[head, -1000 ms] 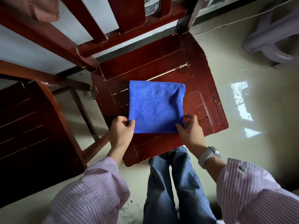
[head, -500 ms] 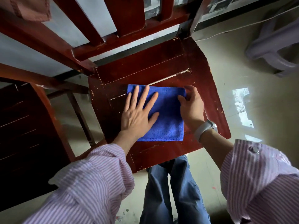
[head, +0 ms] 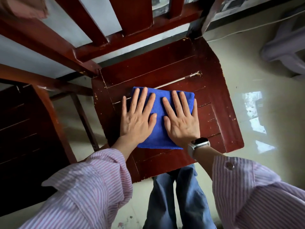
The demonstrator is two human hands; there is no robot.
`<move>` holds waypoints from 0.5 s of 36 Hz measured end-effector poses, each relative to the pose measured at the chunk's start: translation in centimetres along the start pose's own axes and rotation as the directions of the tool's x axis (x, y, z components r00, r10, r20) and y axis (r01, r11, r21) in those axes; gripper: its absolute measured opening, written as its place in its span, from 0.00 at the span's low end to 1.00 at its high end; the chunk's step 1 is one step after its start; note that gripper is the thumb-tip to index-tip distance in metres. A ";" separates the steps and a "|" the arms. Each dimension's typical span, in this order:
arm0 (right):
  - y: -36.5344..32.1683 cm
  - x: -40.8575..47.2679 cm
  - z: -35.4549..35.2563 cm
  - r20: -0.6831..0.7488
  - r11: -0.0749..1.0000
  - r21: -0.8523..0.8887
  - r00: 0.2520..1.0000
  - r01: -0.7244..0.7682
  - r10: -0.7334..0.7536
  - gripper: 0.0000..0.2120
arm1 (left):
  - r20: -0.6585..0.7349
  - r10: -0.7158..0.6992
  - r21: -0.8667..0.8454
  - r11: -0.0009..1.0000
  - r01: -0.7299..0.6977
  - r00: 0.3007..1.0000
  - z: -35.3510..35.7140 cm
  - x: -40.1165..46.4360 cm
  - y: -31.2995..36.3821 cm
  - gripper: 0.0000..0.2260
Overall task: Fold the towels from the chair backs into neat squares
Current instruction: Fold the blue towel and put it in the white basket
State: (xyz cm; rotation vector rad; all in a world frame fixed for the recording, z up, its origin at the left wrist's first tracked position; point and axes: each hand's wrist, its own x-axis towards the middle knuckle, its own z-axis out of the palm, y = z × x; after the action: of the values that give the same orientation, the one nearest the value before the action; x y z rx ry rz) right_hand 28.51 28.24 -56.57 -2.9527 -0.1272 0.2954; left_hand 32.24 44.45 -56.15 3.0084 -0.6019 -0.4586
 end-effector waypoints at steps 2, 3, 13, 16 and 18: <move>-0.1 0.1 -0.3 0.021 1.000 0.007 1.000 0.001 -0.001 0.25 | 0.030 0.007 -0.021 1.000 -0.007 1.000 -0.3 0.0 0.0 0.27; -0.2 0.2 -0.5 0.034 1.000 0.018 0.999 -0.001 0.001 0.24 | 0.031 0.014 -0.045 0.999 -0.012 0.999 -0.4 0.0 0.0 0.27; 1.1 -2.4 -3.8 0.114 0.560 0.615 0.766 -0.554 0.633 0.20 | 0.073 -0.587 -0.621 0.606 0.497 0.806 -2.4 -1.6 -0.7 0.18; 0.7 -2.1 -3.6 0.354 0.261 0.673 0.610 -0.693 0.709 0.13 | 0.224 -0.623 -0.656 0.472 0.588 0.750 -3.1 -1.6 -0.4 0.19; 0.5 -1.8 -3.5 0.386 0.260 0.675 0.631 -0.690 0.673 0.10 | 0.297 -0.621 -0.669 0.407 0.622 0.726 -3.4 -1.2 -0.5 0.19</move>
State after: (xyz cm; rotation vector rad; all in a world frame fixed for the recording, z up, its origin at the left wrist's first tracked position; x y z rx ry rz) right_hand 27.53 27.05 -52.98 -1.8938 1.0705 0.3554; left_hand 32.36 45.31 -52.58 2.2733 0.6619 -0.5432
